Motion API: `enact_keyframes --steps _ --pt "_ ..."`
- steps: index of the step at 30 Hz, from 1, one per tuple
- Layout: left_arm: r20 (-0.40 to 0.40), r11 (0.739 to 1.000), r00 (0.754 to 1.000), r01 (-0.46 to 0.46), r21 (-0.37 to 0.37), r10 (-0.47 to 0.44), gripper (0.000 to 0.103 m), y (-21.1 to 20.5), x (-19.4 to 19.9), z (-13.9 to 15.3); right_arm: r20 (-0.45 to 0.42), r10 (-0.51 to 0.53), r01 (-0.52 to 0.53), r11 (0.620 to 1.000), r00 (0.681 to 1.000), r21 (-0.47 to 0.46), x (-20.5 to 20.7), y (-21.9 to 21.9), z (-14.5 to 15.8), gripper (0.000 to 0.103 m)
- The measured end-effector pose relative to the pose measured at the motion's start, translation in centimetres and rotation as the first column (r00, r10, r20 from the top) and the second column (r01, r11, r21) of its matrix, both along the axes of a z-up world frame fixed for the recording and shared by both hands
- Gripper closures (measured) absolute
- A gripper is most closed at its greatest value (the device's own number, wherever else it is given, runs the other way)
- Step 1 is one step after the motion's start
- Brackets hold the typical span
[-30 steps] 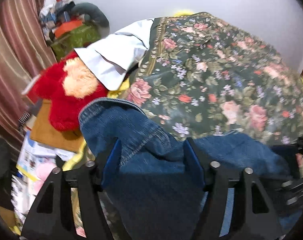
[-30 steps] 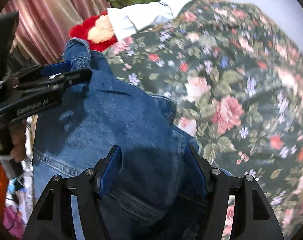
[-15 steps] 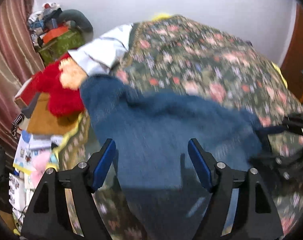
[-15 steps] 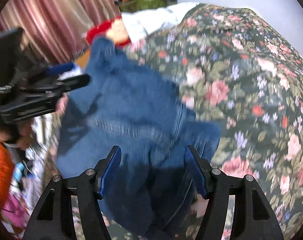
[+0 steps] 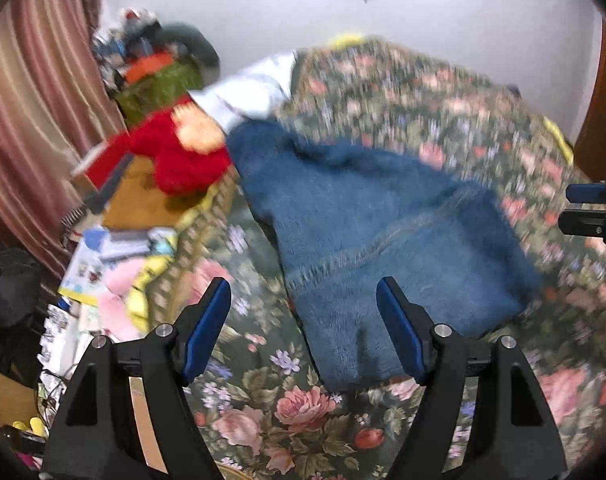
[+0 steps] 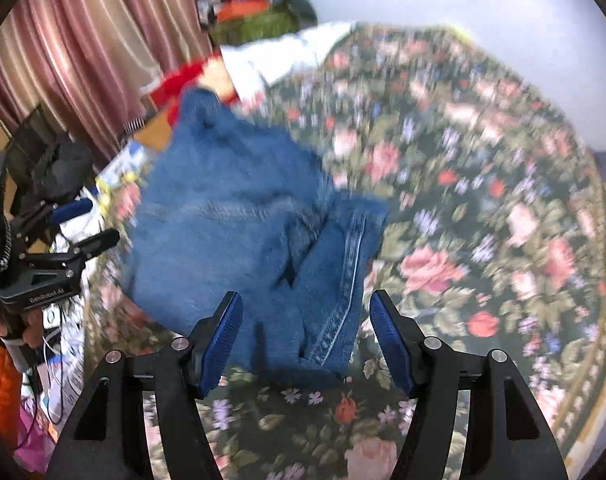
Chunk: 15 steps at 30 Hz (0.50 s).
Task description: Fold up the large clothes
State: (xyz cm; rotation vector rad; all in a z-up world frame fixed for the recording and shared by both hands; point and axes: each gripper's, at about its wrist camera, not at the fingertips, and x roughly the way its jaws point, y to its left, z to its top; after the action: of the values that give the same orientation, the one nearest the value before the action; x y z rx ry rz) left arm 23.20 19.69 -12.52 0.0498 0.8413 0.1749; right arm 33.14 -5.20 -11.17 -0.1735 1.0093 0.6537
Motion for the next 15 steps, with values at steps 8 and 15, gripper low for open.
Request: enact_keyframes --steps 8,15 --pt "0.325 0.999 0.946 0.026 -0.033 -0.014 0.028 -2.3 -6.4 11.2 0.244 -0.058 0.003 0.975 0.968 0.222 -6.5 -2.5 11.2 0.039" --pt "0.532 0.996 0.846 0.067 -0.059 -0.026 0.028 -4.7 -12.5 16.7 0.428 -0.121 -0.038 0.937 0.896 0.346 -13.7 -4.2 18.0 0.039"
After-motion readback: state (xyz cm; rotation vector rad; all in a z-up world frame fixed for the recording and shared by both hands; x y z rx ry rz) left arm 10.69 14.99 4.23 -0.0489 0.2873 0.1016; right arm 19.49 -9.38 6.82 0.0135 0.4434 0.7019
